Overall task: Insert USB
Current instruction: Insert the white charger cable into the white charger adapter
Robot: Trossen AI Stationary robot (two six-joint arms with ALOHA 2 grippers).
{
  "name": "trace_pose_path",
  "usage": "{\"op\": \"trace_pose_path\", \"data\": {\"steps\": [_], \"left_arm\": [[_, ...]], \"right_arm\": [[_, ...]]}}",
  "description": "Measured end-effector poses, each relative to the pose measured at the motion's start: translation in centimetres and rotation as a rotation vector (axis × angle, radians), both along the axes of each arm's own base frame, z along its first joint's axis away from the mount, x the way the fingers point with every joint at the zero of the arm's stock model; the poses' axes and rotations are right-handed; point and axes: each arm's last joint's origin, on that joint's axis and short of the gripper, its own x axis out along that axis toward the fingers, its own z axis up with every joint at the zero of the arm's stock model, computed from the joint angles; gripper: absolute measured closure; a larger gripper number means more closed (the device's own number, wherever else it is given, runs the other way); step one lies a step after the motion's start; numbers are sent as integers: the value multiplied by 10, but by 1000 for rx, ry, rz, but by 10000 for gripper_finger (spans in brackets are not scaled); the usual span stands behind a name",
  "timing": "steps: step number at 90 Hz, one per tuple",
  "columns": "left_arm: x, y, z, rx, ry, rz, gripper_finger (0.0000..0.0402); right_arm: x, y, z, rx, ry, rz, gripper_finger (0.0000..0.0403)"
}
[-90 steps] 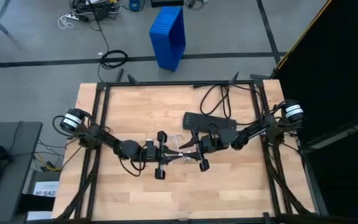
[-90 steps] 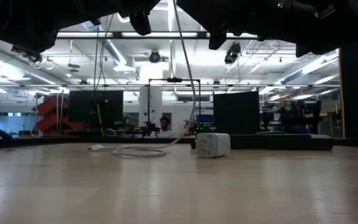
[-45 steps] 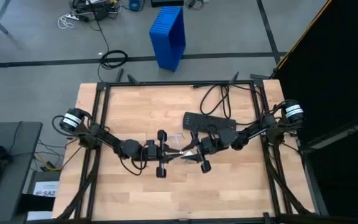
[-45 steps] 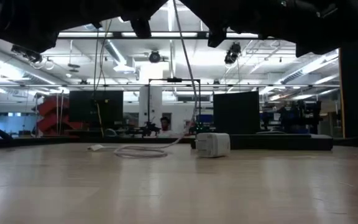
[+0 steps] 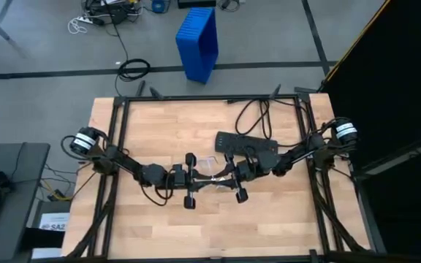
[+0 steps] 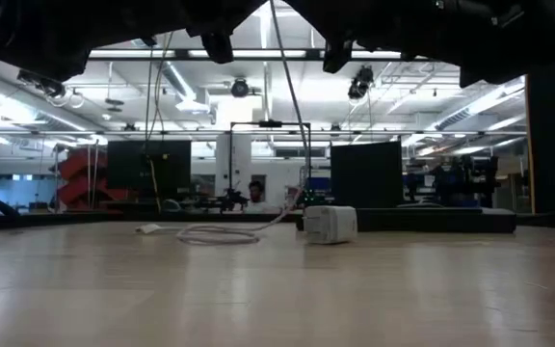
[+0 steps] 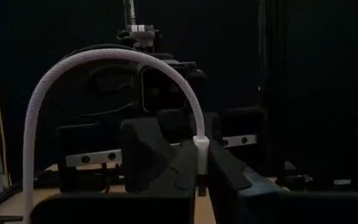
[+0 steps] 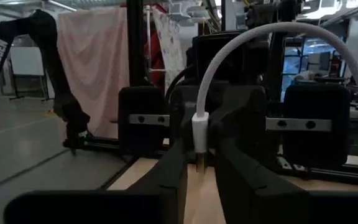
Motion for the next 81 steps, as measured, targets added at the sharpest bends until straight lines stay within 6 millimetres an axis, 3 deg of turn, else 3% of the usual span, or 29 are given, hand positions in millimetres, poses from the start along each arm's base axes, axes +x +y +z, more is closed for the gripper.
{"op": "trace_pose_path", "data": {"steps": [23, 38, 56, 81], "left_arm": [[0, 0, 0, -4, 1, -2, 400], [0, 0, 0, -6, 4, -2, 400], [0, 0, 0, -6, 4, -1, 399], [1, 1, -2, -62, 21, 18, 351]], "right_arm": [[0, -1, -2, -6, 16, -12, 367], [0, -1, -2, -32, 9, -16, 397], [0, -1, -2, -37, 7, -32, 402], [1, -1, -3, -18, 30, -41, 403]]}}
